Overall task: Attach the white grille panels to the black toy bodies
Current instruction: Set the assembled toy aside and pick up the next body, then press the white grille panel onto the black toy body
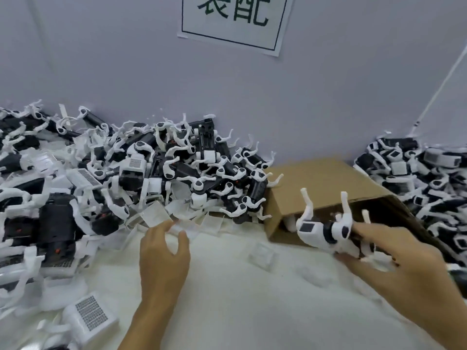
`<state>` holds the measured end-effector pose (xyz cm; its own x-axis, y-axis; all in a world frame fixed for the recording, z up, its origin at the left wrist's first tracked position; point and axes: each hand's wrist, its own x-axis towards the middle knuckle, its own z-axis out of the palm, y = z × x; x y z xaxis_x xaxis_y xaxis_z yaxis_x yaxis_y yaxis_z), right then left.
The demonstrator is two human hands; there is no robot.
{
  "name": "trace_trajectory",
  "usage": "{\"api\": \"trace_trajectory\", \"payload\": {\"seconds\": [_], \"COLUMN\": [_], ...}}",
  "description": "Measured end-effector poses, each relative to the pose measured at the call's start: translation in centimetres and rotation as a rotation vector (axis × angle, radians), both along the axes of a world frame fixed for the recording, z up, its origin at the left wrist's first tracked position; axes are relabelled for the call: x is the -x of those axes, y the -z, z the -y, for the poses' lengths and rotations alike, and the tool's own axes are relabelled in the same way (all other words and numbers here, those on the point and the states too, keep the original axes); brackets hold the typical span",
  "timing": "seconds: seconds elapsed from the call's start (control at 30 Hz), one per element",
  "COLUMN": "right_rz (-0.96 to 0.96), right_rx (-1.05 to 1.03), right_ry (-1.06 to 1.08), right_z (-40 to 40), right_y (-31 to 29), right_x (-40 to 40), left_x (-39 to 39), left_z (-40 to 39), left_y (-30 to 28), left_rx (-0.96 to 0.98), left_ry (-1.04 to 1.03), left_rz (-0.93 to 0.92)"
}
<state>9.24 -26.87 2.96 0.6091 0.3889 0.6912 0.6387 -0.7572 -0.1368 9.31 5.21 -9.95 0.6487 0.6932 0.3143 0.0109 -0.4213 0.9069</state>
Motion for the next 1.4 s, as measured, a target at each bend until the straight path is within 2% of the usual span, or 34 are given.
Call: {"api": "trace_trajectory", "payload": {"seconds": [0.13, 0.2, 0.23, 0.27, 0.33, 0.37, 0.43, 0.5, 0.67, 0.83, 0.97, 1.07, 1.13, 1.23, 1.33, 1.4], "right_rz": [0.576, 0.693, 0.674, 0.564, 0.119, -0.11, -0.4, -0.455, -0.448, -0.413, -0.503, -0.457, -0.379, -0.359, -0.52, -0.679], "right_rx": [0.153, 0.178, 0.159, 0.12, 0.109, 0.181, 0.389, 0.486, 0.32, 0.263, 0.326, 0.241, 0.015, -0.477, -0.935, -1.18], "right_ry": [0.057, 0.144, 0.241, 0.389, 0.811, 1.002, 1.127, 1.016, 0.486, 0.057, 0.073, 0.162, 0.09, -0.066, -0.301, -0.522], "right_z": [5.8, 8.7, 10.0, 11.1, 12.8, 13.4, 13.6, 11.9, 3.1, -7.8, -13.6, -15.0, -14.9, -14.0, -12.7, -11.8], "right_y": [-5.5, -9.1, -11.3, -13.6, -17.3, -18.0, -16.9, -13.8, -7.1, -1.1, 2.7, 5.0, 5.9, 4.7, 2.5, 1.7], "right_x": [-2.4, -4.3, -5.6, -6.9, -9.2, -10.0, -11.0, -11.1, -11.4, -12.2, -14.4, -14.9, -14.8, -13.4, -10.8, -7.8], "left_x": [-1.0, -2.3, -2.9, -3.6, -5.0, -5.5, -5.8, -4.9, -1.4, -0.5, -0.7, -0.8, -0.8, -0.9, -0.6, -0.2], "left_z": [-1.1, -1.3, -1.2, -1.3, -1.7, -1.8, -1.8, -1.1, 0.7, 1.2, 0.9, 0.5, 0.4, 0.4, 0.9, 1.6], "left_y": [2.0, 3.0, 3.5, 4.4, 6.9, 7.6, 7.6, 6.0, 0.6, -0.2, 0.1, 0.3, 0.4, 0.3, -0.2, -1.0], "left_rx": [-0.086, -0.017, 0.047, 0.092, 0.124, 0.136, 0.16, 0.144, 0.019, -0.006, -0.115, -0.121, -0.133, -0.139, -0.117, 0.023], "left_ry": [-0.011, -0.026, -0.029, -0.026, 0.01, 0.034, 0.04, 0.039, 0.063, 0.176, 0.181, 0.168, 0.168, 0.177, 0.242, 0.361], "left_rz": [-0.026, -0.047, -0.07, -0.1, -0.142, -0.153, -0.13, -0.121, -0.114, -0.052, -0.011, 0.002, 0.002, 0.008, 0.075, 0.145]}}
